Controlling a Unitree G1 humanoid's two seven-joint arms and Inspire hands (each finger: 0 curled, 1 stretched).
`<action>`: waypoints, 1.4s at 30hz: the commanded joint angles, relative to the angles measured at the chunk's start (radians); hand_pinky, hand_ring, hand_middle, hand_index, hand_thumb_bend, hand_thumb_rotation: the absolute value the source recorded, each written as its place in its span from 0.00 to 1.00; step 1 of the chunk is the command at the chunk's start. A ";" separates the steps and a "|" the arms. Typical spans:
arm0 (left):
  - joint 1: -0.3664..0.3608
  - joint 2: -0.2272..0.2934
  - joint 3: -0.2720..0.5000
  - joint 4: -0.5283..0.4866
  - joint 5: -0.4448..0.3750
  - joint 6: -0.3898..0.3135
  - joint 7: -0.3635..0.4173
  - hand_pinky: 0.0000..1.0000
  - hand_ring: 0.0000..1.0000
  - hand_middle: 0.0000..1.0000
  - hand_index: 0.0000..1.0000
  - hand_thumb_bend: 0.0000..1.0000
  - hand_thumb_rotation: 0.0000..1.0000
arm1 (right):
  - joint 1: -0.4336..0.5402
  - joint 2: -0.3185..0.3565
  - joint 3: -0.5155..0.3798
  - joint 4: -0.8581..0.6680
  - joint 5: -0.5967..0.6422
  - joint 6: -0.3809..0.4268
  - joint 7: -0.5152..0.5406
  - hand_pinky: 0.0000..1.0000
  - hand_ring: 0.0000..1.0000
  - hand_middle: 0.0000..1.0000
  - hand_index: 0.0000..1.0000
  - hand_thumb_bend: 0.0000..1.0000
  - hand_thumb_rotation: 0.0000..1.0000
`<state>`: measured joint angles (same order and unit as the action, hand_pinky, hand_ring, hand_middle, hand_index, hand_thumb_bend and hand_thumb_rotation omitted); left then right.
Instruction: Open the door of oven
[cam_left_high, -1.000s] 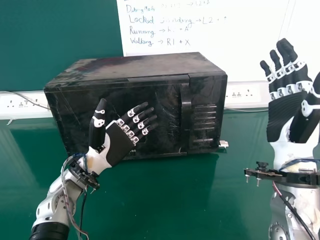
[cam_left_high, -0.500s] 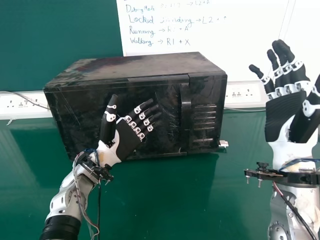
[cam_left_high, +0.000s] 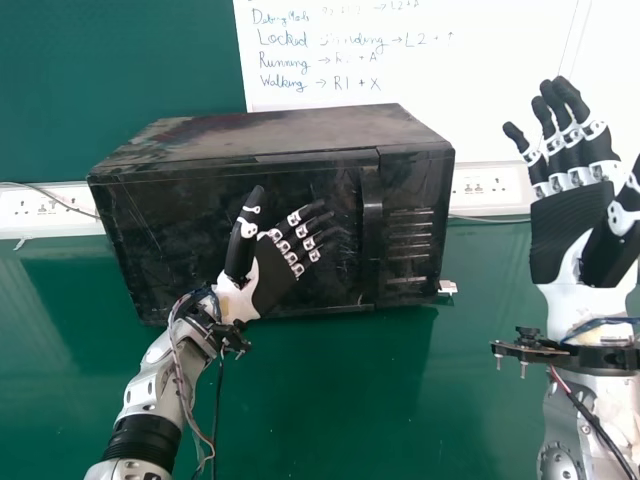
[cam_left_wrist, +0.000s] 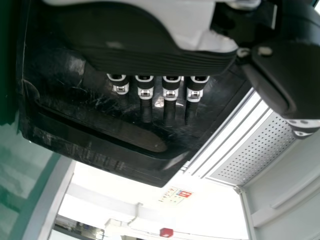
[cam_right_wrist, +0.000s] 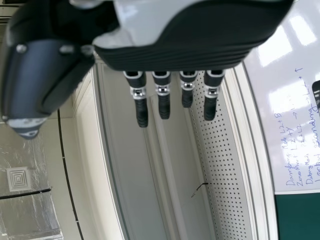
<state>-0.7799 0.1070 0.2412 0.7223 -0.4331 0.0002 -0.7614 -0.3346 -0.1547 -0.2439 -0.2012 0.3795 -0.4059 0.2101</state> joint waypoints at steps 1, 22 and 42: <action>-0.022 -0.006 -0.019 0.019 0.021 -0.019 0.011 0.87 0.96 0.96 0.88 0.98 0.70 | -0.005 0.001 -0.001 -0.003 0.002 -0.002 0.000 0.93 0.96 0.95 0.92 1.00 0.98; -0.116 -0.042 -0.030 0.159 0.061 -0.046 0.054 0.84 0.95 0.96 0.90 0.98 0.72 | 0.002 0.011 0.004 -0.015 0.002 -0.010 -0.004 0.96 0.97 0.95 0.92 1.00 0.99; -0.222 -0.071 -0.066 0.324 0.180 -0.117 0.134 0.83 0.93 0.95 0.87 0.96 0.72 | 0.007 0.023 0.008 -0.028 -0.019 -0.015 -0.025 0.96 0.98 0.96 0.92 1.00 0.99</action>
<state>-0.9764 0.0381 0.1888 1.0319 -0.2644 -0.1208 -0.6353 -0.3342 -0.1400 -0.2368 -0.2188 0.3609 -0.4128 0.1892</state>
